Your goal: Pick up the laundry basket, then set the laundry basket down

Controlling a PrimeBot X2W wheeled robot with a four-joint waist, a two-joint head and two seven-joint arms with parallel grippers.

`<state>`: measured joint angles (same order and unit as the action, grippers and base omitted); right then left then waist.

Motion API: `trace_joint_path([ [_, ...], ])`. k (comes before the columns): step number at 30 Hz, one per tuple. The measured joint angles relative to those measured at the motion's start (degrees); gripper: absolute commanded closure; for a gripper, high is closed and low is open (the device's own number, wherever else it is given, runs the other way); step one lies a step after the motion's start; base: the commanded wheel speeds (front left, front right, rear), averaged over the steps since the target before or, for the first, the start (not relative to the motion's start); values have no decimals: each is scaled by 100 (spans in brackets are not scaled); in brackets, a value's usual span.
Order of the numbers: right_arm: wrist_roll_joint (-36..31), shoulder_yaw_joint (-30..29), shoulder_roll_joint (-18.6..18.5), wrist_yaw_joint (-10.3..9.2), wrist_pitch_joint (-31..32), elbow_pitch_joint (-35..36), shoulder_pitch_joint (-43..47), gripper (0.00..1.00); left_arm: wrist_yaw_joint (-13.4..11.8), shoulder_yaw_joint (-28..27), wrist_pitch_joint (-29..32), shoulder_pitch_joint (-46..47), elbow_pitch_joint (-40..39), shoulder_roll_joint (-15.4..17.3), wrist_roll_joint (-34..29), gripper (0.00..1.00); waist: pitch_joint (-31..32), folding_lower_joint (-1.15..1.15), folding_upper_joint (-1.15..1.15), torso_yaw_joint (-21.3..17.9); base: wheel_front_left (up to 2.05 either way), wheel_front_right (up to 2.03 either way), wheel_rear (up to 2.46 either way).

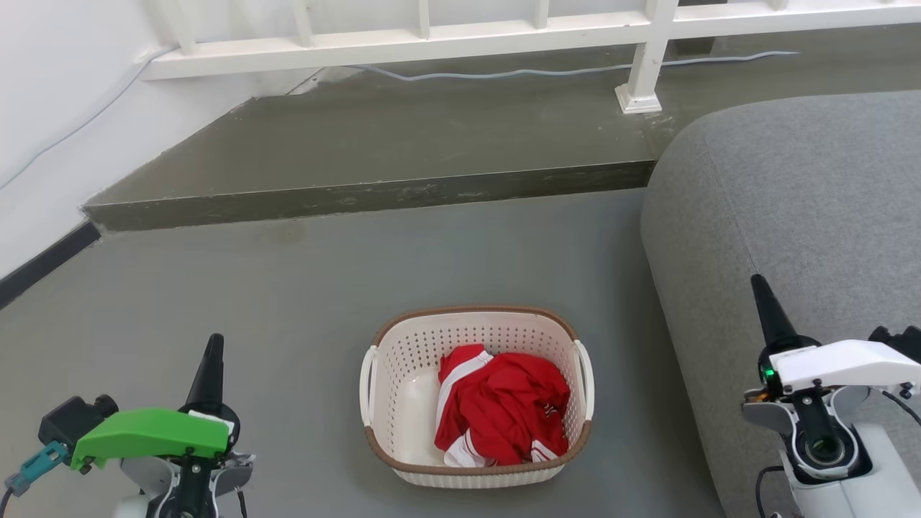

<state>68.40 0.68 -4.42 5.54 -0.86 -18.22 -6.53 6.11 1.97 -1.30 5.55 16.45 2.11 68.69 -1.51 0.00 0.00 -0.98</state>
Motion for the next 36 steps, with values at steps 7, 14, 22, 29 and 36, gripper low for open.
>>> trace_joint_path([
  [7, 488, -165, 43, 26, 141, 33, 4, 100, 15, -96, 127, 0, -5, 3, 509, 100, 28, 0, 0, 20, 0, 0, 0],
  [14, 951, -324, 82, 49, 272, 75, 19, 100, 47, -202, 256, 0, -16, 7, 979, 100, 56, 0, 0, 40, 0, 0, 0],
  [22, 1480, -515, 113, 97, 442, 120, 76, 100, 51, -333, 427, 0, -24, 13, 1516, 100, 87, 0, 0, 63, 0, 0, 0],
  [29, 1958, -673, 168, 100, 556, 147, 116, 100, 52, -420, 536, 0, -30, 24, 2018, 100, 115, 0, 0, 83, 0, 0, 0],
  [36, 2340, -809, 196, 118, 675, 179, 121, 100, 77, -531, 636, -1, -40, 31, 2394, 100, 136, 0, 0, 98, 0, 0, 0],
])
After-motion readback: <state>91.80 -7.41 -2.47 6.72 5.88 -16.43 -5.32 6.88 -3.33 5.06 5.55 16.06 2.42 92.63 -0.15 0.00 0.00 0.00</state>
